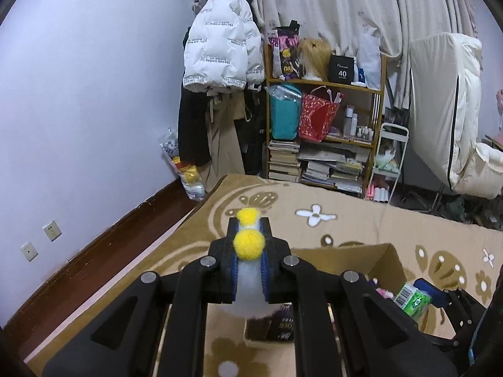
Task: Organize soft objects
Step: 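Carry the white plush to the box with the left gripper while the right carries the green pack, then release the white plush into the box with the left gripper while the right drops the green pack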
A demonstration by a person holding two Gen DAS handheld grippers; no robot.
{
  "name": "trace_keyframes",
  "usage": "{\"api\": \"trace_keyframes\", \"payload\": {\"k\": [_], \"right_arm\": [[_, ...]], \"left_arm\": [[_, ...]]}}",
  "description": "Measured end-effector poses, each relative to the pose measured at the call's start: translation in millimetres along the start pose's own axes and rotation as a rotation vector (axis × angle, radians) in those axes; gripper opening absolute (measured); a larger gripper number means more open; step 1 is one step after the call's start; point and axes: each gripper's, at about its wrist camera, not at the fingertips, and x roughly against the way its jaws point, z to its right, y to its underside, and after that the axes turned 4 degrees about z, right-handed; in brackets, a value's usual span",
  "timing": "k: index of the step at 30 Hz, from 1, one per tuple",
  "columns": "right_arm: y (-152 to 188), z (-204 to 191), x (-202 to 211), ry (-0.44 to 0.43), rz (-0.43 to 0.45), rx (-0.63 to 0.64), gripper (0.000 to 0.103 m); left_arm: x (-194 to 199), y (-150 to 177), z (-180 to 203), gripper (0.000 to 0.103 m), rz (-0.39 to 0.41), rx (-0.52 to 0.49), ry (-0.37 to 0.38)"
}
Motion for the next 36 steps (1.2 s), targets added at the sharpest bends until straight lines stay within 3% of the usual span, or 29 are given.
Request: {"api": "trace_keyframes", "payload": {"k": [8, 20, 25, 27, 31, 33, 35, 36], "right_arm": [[-17.0, 3.1, -16.2, -0.005, 0.008, 0.015, 0.067], [-14.0, 5.6, -51.0, -0.017, -0.047, 0.004, 0.067], [-10.8, 7.4, -55.2, -0.022, -0.055, -0.019, 0.068], [-10.5, 8.4, -56.1, -0.015, -0.055, -0.019, 0.075], [-10.2, 11.3, -51.0, -0.018, -0.040, -0.031, 0.090], [-10.4, 12.3, -48.8, -0.014, -0.035, -0.033, 0.095], [-10.4, 13.5, -45.3, -0.017, -0.031, -0.041, 0.102], [-10.3, 13.8, -43.9, -0.018, -0.029, -0.044, 0.103]], "left_arm": [[-20.1, -4.2, 11.5, 0.011, 0.005, -0.017, 0.012], [-74.2, 41.7, 16.5, 0.014, -0.183, -0.023, -0.007], [-83.5, 54.1, 19.6, 0.017, -0.217, -0.032, -0.021], [-83.8, 56.2, 18.0, 0.020, -0.222, -0.029, -0.026], [-83.4, 56.5, 11.0, 0.030, -0.228, -0.016, -0.044], [-82.0, 57.0, 6.5, 0.039, -0.228, -0.004, -0.058], [-79.9, 56.4, 0.9, 0.057, -0.228, 0.014, -0.069], [-77.9, 55.7, -2.0, 0.059, -0.221, 0.022, -0.073]]}}
